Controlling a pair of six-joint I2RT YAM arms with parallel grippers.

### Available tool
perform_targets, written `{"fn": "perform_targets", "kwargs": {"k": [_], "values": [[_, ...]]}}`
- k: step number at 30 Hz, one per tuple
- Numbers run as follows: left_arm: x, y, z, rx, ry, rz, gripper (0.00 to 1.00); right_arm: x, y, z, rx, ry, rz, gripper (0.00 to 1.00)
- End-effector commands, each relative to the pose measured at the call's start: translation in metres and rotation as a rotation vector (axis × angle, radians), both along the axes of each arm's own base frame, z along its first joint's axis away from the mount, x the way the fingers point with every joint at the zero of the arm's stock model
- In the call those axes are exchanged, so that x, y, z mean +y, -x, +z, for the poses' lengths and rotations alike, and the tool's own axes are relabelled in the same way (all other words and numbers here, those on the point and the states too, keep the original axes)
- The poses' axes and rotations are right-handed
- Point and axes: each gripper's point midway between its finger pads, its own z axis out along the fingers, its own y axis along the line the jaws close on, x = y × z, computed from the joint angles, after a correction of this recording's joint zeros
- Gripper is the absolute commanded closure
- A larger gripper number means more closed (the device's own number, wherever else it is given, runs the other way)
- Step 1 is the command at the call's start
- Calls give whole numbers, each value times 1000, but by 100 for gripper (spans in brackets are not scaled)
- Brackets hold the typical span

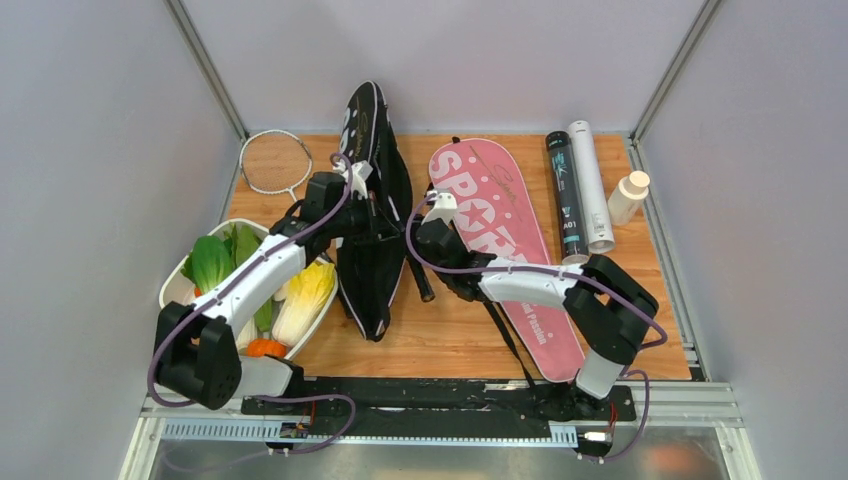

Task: Pack up the badminton gear
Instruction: Place the racket in the racket bag.

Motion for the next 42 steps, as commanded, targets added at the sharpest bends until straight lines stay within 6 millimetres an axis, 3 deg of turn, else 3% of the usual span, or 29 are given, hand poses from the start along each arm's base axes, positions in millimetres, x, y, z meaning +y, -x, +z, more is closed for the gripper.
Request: {"fn": "perform_targets", "kwargs": {"k": [1, 7, 11, 14, 18, 28, 34, 42], "values": [[2, 32, 16, 39, 54, -67, 100, 10, -31, 27, -51, -114, -142, 100], [23, 34, 46, -10, 50, -12, 100, 14, -35, 27, -4, -212, -203, 100], [41, 38, 71, -47, 35, 54, 100, -2, -35, 25, -7, -209, -268, 100], [62, 46, 75, -46, -48, 113, 100, -9, -36, 31, -20, -217, -299, 100], [81, 47, 76, -47, -138, 182, 100, 2, -40, 37, -16, -246, -287, 100], [78, 57, 74, -27, -119, 154, 100, 39, -46, 31, 82, -376, -323, 100], [69, 61, 61, 8, -81, 116, 100, 43, -43, 20, 99, -407, -488, 100], [69, 75, 82, -44, -66, 65, 100, 66, -57, -9, 95, -371, -513, 100]]}}
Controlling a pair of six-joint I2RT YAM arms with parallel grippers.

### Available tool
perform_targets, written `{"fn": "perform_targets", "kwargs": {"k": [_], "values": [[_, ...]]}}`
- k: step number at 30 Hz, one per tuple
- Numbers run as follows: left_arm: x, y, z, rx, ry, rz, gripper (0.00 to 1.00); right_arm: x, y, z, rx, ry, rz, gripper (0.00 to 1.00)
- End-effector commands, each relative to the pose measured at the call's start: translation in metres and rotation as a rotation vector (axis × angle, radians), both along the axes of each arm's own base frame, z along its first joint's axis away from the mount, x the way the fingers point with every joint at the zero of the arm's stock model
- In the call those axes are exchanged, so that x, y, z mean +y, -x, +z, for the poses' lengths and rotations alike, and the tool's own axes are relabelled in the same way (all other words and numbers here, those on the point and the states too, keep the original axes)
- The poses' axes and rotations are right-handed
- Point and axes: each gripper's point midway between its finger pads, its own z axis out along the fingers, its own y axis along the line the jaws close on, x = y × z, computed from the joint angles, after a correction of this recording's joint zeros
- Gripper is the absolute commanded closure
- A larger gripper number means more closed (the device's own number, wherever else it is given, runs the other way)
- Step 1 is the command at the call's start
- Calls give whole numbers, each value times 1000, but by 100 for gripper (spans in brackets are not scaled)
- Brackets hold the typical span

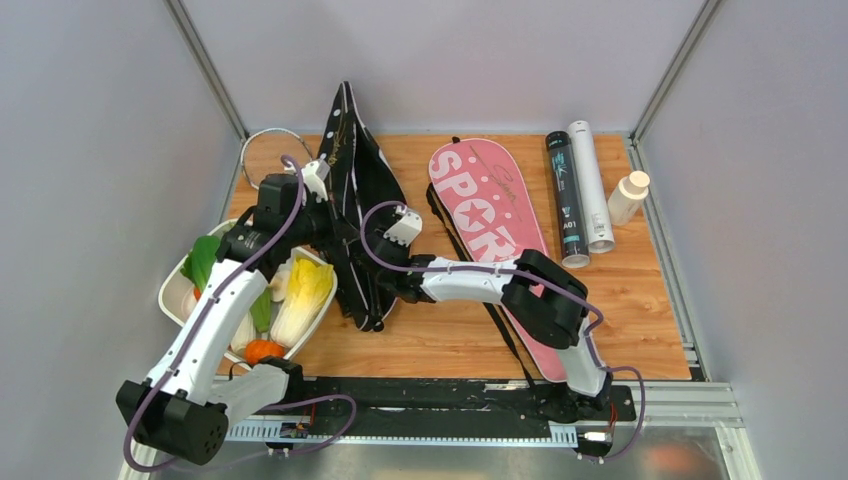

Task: Pack up the badminton gear
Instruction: Place the racket in the racket bag.

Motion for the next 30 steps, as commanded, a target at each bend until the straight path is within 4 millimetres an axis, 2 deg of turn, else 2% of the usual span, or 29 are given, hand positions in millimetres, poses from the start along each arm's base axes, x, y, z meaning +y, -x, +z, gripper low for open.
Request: {"fn": "perform_targets", "kwargs": {"k": [1, 8, 13, 17, 21, 25, 28, 29, 30], "values": [[-4, 34, 26, -17, 38, -99, 100, -25, -69, 30, -134, -122, -311, 100], [18, 33, 65, -112, -1, -1, 100, -29, -71, 7, -137, -64, -329, 100], [23, 38, 100, -197, 35, 38, 100, -35, -69, -4, -140, -64, -368, 97], [38, 41, 118, -243, -4, 107, 100, -42, -70, -10, -155, -29, -383, 95], [41, 45, 138, -285, 22, 132, 100, -47, -73, -18, -145, -45, -407, 95], [34, 45, 140, -286, 63, 109, 100, -35, -85, -14, -161, -30, -390, 94], [32, 46, 138, -301, 88, 110, 100, -29, -86, -22, -152, 9, -358, 85], [31, 46, 129, -278, 90, 111, 100, -30, -84, -24, -143, 22, -345, 82], [30, 47, 129, -287, 102, 111, 100, -31, -81, -24, -138, 42, -324, 82]]}}
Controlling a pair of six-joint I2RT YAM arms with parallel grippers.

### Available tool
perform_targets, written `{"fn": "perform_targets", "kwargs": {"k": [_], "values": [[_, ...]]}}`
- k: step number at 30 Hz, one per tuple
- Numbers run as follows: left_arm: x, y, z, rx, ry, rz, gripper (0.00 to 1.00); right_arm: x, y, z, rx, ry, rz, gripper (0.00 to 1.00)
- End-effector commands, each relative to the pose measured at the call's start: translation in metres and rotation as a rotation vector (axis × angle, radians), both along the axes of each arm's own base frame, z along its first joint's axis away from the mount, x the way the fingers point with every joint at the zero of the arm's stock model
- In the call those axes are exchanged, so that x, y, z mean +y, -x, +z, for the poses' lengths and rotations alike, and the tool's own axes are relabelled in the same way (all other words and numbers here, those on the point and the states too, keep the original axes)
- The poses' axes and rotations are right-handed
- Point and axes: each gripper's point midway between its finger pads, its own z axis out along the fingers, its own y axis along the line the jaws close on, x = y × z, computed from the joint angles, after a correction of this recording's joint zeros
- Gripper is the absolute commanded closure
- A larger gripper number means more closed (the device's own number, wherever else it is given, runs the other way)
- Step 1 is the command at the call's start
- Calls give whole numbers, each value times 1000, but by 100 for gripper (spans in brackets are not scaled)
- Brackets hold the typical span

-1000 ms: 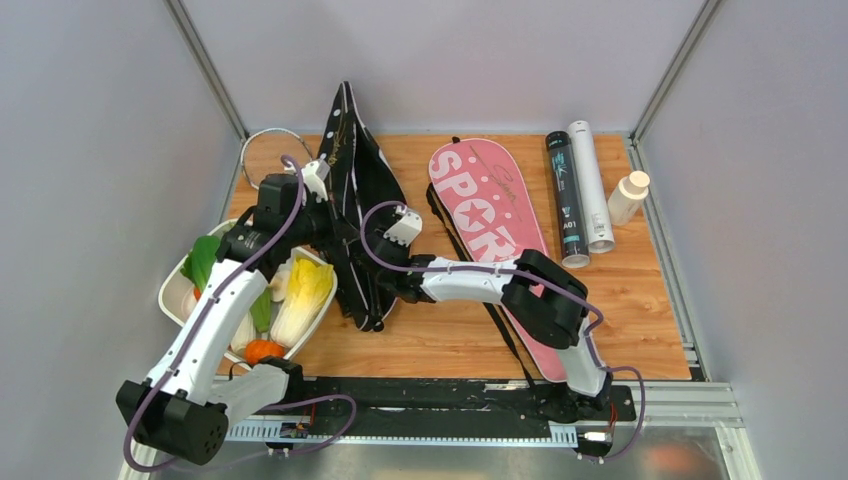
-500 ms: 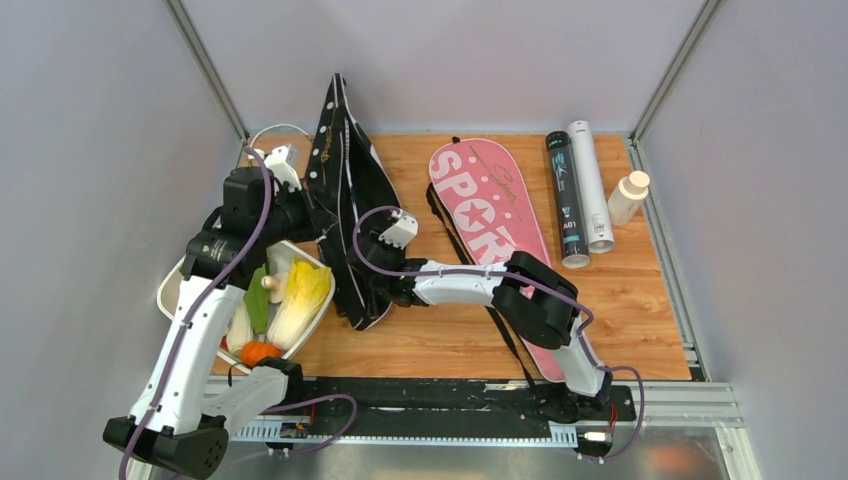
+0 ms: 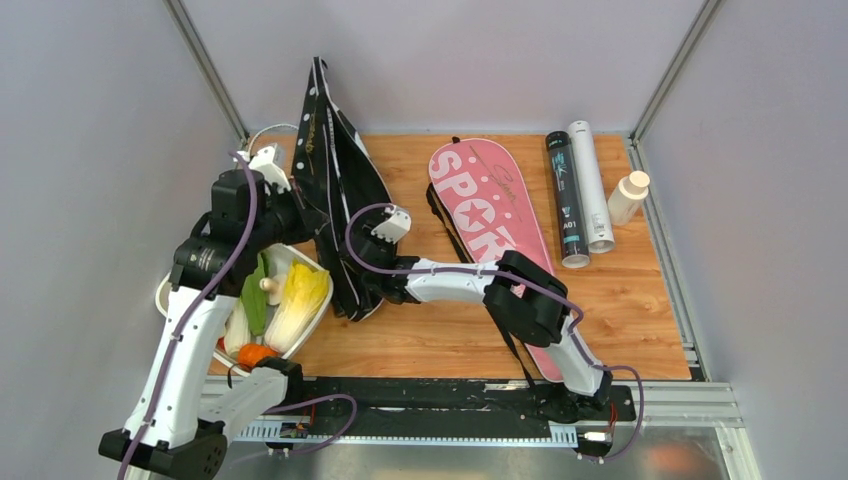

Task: Pack up the badminton gear
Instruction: Place the racket in the racket bag.

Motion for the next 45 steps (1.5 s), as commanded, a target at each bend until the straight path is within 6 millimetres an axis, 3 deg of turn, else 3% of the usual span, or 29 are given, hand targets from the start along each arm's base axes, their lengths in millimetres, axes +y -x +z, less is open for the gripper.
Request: {"fn": "perform_targets", "kwargs": {"k": [1, 2, 3, 4, 6, 7, 8, 9, 13, 17, 21, 26, 30, 34, 36, 40, 45], "values": [[-20, 33, 32, -107, 159, -97, 100, -63, -56, -27, -36, 102, -220, 84], [-23, 34, 34, -125, 187, -107, 100, -69, -52, -25, -40, 138, -207, 88], [-31, 37, 23, -83, 231, -133, 100, -77, -47, -23, -46, 182, -196, 92], [-37, 38, 30, -120, 270, -157, 100, -87, -45, -19, -55, 223, -192, 94], [-53, 42, 20, -96, 378, -210, 100, -109, -41, -12, -75, 313, -197, 96], [-64, 46, 35, -124, 467, -264, 100, -117, -39, -4, -83, 343, -189, 96], [-70, 47, 28, -104, 503, -290, 100, -125, -38, 2, -88, 382, -181, 97], [-77, 52, 38, -109, 563, -338, 100, -136, -34, 6, -85, 431, -179, 97], [-77, 58, 43, -117, 571, -343, 100, -150, -22, 36, -98, 510, -83, 97], [-71, 66, 49, -119, 551, -325, 100, -148, -8, 49, -89, 450, -4, 98], [-64, 66, 11, -36, 527, -249, 100, -139, -11, 51, -77, 357, -38, 97], [-35, 58, -60, 61, 347, -76, 100, -105, -30, 49, -76, 284, -47, 86], [-21, 54, -92, 99, 263, -10, 100, -75, -41, 49, -81, 258, -6, 80], [-10, 45, -106, 115, 174, 27, 100, -52, -31, 49, -87, 314, 185, 72], [-8, 38, -110, 115, 148, 37, 100, -51, -18, 46, -89, 349, 286, 63], [-14, 26, -113, 120, 150, 22, 100, -68, 6, 51, -96, 379, 417, 41], [-18, 13, -112, 120, 155, 16, 100, -85, 31, 59, -99, 392, 563, 39]]}}
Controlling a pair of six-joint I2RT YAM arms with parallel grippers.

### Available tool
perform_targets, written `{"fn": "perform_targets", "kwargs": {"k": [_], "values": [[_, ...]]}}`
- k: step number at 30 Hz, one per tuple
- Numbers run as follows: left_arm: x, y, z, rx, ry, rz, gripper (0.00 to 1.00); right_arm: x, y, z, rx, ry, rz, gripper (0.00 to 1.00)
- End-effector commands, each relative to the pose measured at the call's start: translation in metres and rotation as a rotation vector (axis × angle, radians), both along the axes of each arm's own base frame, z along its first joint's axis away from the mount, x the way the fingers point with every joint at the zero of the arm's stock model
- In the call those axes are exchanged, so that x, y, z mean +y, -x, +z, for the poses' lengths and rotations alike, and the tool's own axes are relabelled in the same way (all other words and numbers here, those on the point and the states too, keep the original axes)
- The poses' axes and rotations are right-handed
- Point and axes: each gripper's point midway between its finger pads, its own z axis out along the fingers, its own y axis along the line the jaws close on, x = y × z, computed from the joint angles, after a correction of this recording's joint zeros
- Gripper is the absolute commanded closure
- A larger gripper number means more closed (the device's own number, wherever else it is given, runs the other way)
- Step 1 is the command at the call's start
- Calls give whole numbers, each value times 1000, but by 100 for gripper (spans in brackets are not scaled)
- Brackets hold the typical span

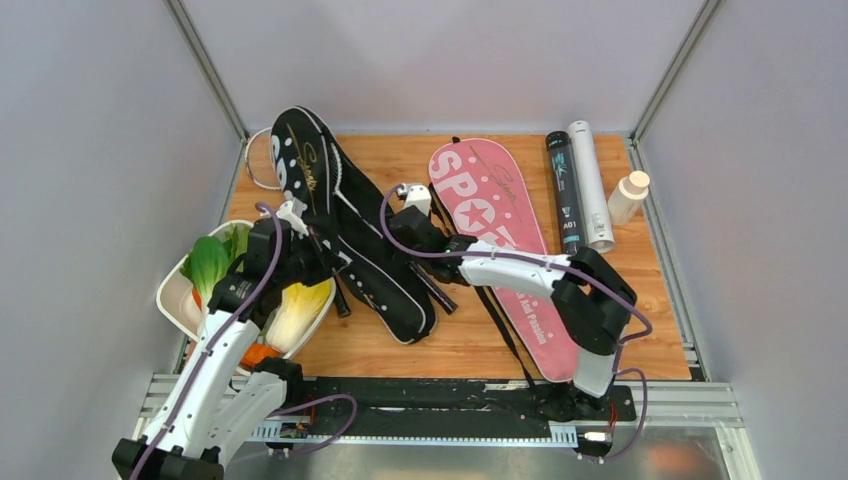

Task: Pack up the badminton gear
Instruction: Place the racket in the racket bag.

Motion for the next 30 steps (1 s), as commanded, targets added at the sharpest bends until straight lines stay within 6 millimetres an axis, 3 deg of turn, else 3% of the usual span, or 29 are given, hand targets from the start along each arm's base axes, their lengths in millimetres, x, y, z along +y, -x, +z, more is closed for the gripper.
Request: {"fn": "perform_targets", "kwargs": {"k": [1, 4, 6, 10, 13, 16, 22, 30], "values": [[-5, -11, 11, -54, -6, -31, 100, -3, 21, 48, -43, -77, 186, 39], [-4, -14, 8, -49, -17, -21, 100, -16, 32, 62, -47, -98, 233, 39], [-3, -15, 7, -48, -21, -16, 100, -30, 28, 65, -41, -115, 223, 39], [-3, -16, 1, -43, -14, -12, 100, -58, 0, 48, -21, -81, 245, 44], [-10, -15, -4, -38, 14, -37, 100, -59, -11, 20, 66, -88, 351, 47], [-16, -19, -7, -60, 25, -73, 100, -59, 2, -5, 177, -84, 408, 46], [-30, -21, -40, 27, 19, -173, 100, -60, 43, -49, 288, -92, 430, 46], [-47, -21, -91, 157, -149, -187, 90, -59, 87, -75, 395, -140, 412, 59]]}}
